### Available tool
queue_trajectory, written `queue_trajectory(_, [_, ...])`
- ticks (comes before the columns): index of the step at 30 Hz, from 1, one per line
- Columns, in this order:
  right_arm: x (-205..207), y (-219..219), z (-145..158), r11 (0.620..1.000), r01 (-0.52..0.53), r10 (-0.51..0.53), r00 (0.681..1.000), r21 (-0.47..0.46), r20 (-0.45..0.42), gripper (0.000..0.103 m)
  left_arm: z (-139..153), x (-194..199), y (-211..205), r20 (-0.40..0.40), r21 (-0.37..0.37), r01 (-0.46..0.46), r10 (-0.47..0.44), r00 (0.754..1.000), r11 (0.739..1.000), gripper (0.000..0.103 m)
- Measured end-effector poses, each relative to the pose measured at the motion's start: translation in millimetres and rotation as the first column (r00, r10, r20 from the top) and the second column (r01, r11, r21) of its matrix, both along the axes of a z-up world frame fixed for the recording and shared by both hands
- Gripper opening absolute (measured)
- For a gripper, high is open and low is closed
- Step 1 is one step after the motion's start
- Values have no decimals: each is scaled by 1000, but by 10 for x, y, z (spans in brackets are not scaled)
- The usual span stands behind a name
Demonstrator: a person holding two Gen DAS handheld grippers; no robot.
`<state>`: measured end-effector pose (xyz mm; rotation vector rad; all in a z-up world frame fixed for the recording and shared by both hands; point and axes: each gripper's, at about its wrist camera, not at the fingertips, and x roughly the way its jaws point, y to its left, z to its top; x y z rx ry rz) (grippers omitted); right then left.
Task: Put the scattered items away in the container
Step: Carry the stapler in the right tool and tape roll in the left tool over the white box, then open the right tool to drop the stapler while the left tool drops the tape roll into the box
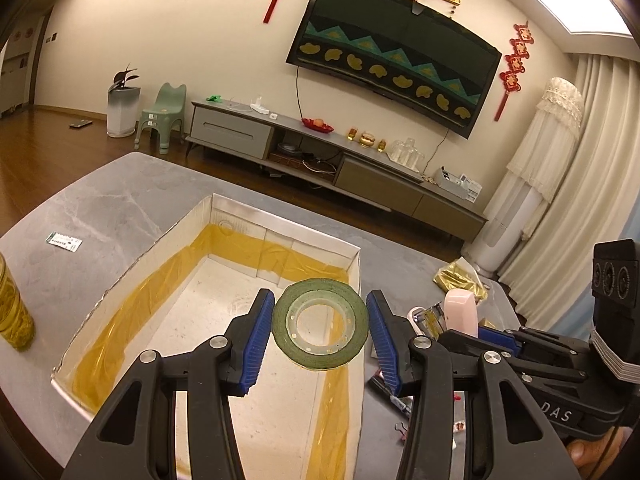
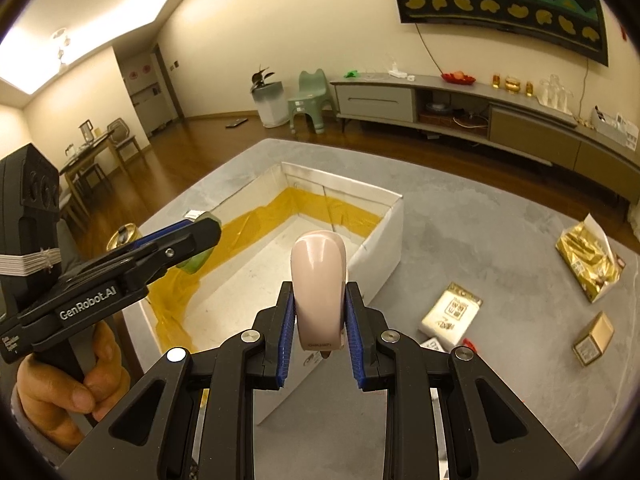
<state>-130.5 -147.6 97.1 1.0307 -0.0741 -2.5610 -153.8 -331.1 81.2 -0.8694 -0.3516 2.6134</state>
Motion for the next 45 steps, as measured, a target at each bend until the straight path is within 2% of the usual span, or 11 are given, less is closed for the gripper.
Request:
queue_trajectory(15, [-375, -228, 20, 998, -33, 32, 999, 55, 24, 26, -5, -467, -59, 23, -30, -11, 12, 1000, 999, 49])
queue_trajectory(26, [-701, -553, -120, 989, -82, 75, 995, 123, 64, 26, -140, -804, -270, 73, -36, -85, 88, 993, 996, 49])
queue_trajectory(30, [-862, -661, -225, 983, -98, 85, 993, 159, 84, 26, -227, -902, -331, 109, -9, -94, 94, 990, 996, 49])
queue_trajectory(36, [-1096, -736, -411, 978, -115, 91, 986, 176, 139, 26, -346, -1052, -416, 189, 90, -101, 83, 978, 991, 49])
queue_trajectory(45, [-1453, -812, -674, 975, -144, 99, 963, 170, 249, 26, -626, -1265, -514, 336, 186, -170, 100, 936, 968, 49])
